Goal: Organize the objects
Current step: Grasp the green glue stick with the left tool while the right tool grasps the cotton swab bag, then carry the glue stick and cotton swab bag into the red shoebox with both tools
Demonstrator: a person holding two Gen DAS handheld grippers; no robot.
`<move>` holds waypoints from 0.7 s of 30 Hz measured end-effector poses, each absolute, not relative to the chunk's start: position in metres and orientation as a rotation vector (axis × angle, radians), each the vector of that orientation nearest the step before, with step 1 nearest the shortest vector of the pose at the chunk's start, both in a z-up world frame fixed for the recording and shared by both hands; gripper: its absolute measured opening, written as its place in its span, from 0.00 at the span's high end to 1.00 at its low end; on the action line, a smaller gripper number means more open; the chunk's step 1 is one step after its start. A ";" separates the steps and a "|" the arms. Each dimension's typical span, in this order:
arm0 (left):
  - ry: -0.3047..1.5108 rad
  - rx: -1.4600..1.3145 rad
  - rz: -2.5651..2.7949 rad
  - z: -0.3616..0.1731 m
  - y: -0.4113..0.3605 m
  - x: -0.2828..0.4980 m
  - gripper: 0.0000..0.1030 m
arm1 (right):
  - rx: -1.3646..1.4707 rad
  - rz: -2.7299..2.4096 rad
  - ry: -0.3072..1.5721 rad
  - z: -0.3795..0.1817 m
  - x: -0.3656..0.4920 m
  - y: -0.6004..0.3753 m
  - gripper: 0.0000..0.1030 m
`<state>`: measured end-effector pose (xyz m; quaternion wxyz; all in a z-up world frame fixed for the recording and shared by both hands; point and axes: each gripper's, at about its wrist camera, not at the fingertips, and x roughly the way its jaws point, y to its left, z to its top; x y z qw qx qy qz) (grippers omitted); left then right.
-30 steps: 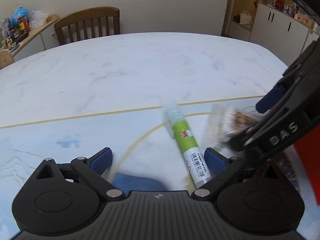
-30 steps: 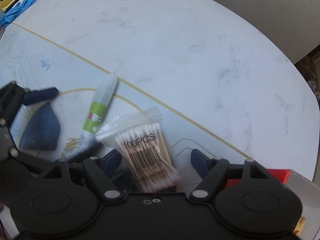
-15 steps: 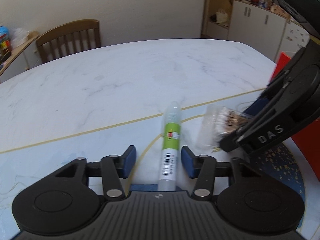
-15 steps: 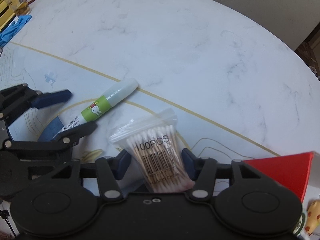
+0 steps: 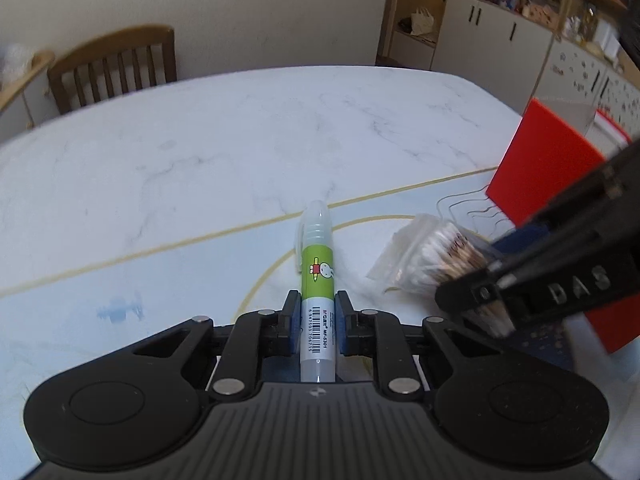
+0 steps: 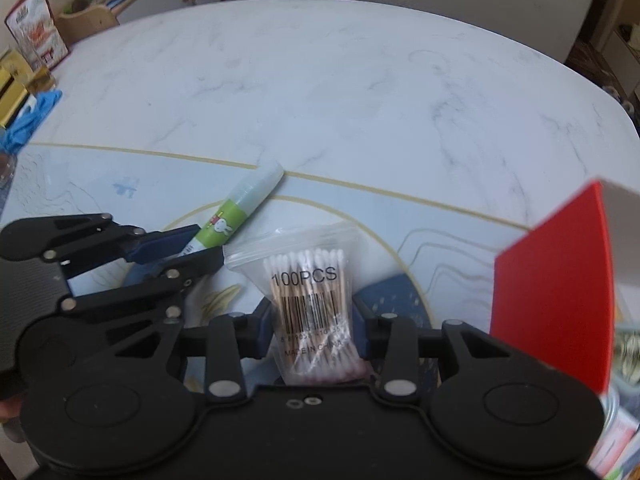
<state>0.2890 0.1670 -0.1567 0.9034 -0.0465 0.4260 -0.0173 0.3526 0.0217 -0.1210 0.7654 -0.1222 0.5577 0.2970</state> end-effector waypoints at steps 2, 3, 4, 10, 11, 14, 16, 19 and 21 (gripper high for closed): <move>0.892 -0.147 -0.033 -0.156 0.169 0.284 0.84 | -0.238 0.642 1.221 -0.121 0.346 0.019 0.64; 0.896 -0.169 -0.034 -0.156 0.169 0.281 0.84 | -0.219 0.645 1.221 -0.120 0.343 0.016 0.64; 0.899 -0.188 -0.033 -0.156 0.170 0.277 0.84 | -0.204 0.646 1.218 -0.117 0.339 0.013 0.64; 0.918 -0.301 -0.005 -0.153 0.170 0.252 0.84 | -0.172 0.628 1.195 -0.109 0.313 -0.001 0.64; 0.918 -0.315 -0.001 -0.152 0.170 0.248 0.84 | -0.168 0.624 1.195 -0.098 0.307 -0.016 0.64; 0.908 -0.330 0.009 -0.146 0.165 0.236 0.84 | -0.142 0.614 1.193 -0.095 0.299 -0.027 0.64; 0.904 -0.346 0.015 -0.141 0.162 0.229 0.84 | -0.124 0.608 1.186 -0.089 0.292 -0.039 0.64; 0.887 -0.347 0.021 -0.131 0.154 0.220 0.84 | -0.096 0.604 1.172 -0.081 0.285 -0.054 0.64; 0.872 -0.343 0.019 -0.123 0.148 0.214 0.84 | -0.075 0.605 1.158 -0.075 0.281 -0.064 0.64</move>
